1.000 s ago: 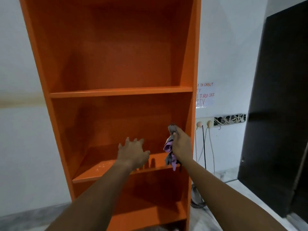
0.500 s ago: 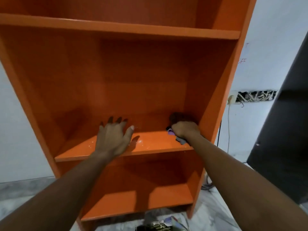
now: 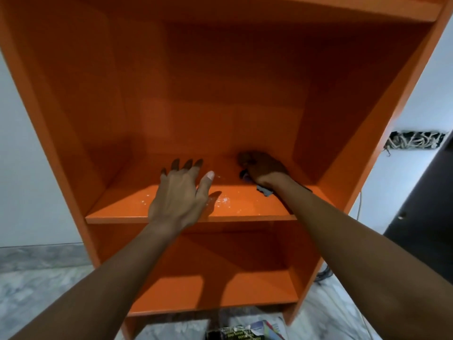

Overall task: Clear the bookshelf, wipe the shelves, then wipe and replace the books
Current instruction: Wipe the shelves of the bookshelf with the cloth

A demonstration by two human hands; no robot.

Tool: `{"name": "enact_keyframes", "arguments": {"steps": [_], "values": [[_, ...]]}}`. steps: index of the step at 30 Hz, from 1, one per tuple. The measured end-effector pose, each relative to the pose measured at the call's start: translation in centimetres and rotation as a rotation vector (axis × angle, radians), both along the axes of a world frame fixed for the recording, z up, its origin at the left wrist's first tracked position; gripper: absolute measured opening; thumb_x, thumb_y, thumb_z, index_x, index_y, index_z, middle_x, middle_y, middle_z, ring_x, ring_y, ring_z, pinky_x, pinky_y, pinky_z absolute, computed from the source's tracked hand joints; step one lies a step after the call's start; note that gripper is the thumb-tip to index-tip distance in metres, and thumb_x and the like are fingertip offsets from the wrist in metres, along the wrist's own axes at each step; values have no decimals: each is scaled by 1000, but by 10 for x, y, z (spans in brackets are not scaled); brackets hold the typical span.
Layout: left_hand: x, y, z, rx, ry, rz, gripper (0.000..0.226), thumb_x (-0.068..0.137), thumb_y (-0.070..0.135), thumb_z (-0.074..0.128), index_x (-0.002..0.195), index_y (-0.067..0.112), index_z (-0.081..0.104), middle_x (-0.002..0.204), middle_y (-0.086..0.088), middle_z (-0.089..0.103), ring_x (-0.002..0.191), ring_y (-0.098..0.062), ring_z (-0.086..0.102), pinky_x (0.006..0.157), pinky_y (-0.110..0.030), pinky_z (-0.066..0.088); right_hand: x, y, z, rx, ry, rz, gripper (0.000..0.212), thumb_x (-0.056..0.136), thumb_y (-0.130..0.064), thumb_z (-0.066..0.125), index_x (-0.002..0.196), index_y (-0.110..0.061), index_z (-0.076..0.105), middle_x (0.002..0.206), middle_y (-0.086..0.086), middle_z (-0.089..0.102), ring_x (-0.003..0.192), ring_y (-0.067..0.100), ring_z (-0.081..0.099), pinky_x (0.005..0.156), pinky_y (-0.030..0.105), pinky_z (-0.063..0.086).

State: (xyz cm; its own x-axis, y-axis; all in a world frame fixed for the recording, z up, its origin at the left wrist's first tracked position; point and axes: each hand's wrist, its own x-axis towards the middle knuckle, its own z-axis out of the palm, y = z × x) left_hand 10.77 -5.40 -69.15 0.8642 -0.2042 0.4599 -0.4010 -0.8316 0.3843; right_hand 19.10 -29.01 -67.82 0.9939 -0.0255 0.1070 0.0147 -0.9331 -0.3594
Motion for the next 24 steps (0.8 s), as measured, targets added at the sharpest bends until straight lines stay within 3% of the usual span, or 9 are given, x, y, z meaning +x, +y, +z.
{"name": "enact_keyframes", "arguments": {"steps": [2, 4, 7, 10, 13, 17, 21, 24], "values": [[1, 1, -1, -8, -12, -7, 60, 106, 52, 28, 149, 16, 48, 150, -8, 52, 147, -31, 31, 119, -54, 22, -14, 24, 2, 174, 17, 121, 39, 105, -30, 50, 144, -32, 53, 155, -6, 47, 134, 16, 52, 107, 38, 45], [0, 1, 1, -31, -25, -16, 57, 106, 49, 30, 147, 15, 50, 150, -8, 53, 146, -33, 33, 118, -54, 24, -32, 44, 2, 185, 2, 224, 37, 106, -40, 46, 142, -35, 54, 146, -10, 55, 120, 9, 57, 97, 31, 47], [-3, 2, 4, -69, -43, -34, 58, 105, 48, 28, 144, 14, 53, 150, -10, 53, 145, -36, 34, 116, -54, 24, -56, 60, -2, 74, -27, 291, 42, 106, -46, 41, 147, -42, 44, 146, -8, 56, 117, 17, 57, 93, 39, 48], [-6, 2, 5, -101, -41, -42, 61, 103, 49, 26, 142, 12, 55, 145, -12, 57, 141, -34, 39, 113, -52, 28, -81, 67, -7, 77, -98, 359, 31, 104, -35, 46, 132, -38, 58, 125, -3, 67, 91, 22, 57, 74, 39, 44], [-9, 4, 5, -156, -8, -44, 63, 104, 52, 25, 145, 13, 53, 148, -11, 54, 143, -32, 38, 115, -50, 30, -109, 72, -17, 139, -206, 364, 22, 100, -28, 53, 117, -26, 67, 110, -1, 69, 89, 25, 61, 74, 43, 49], [-11, 5, 6, -158, 33, -24, 61, 106, 52, 25, 148, 15, 49, 152, -10, 50, 147, -32, 33, 116, -53, 31, -135, 63, -13, 311, -321, 238, 37, 94, -13, 62, 130, -21, 68, 123, -3, 73, 105, 20, 68, 88, 40, 56], [-11, 4, 7, -121, 44, -10, 59, 107, 50, 26, 147, 14, 49, 149, -10, 53, 147, -31, 33, 117, -53, 32, -144, 34, 6, 530, -553, -21, 36, 94, -8, 61, 128, -17, 68, 112, -9, 71, 95, 11, 68, 84, 29, 57], [-10, 5, 5, -107, 38, -20, 61, 106, 51, 26, 144, 13, 53, 140, -10, 60, 139, -32, 44, 111, -54, 39, -143, 5, 2, 439, -638, -257, 29, 98, -18, 55, 126, -19, 63, 105, -6, 68, 86, 11, 62, 73, 29, 49]]}}
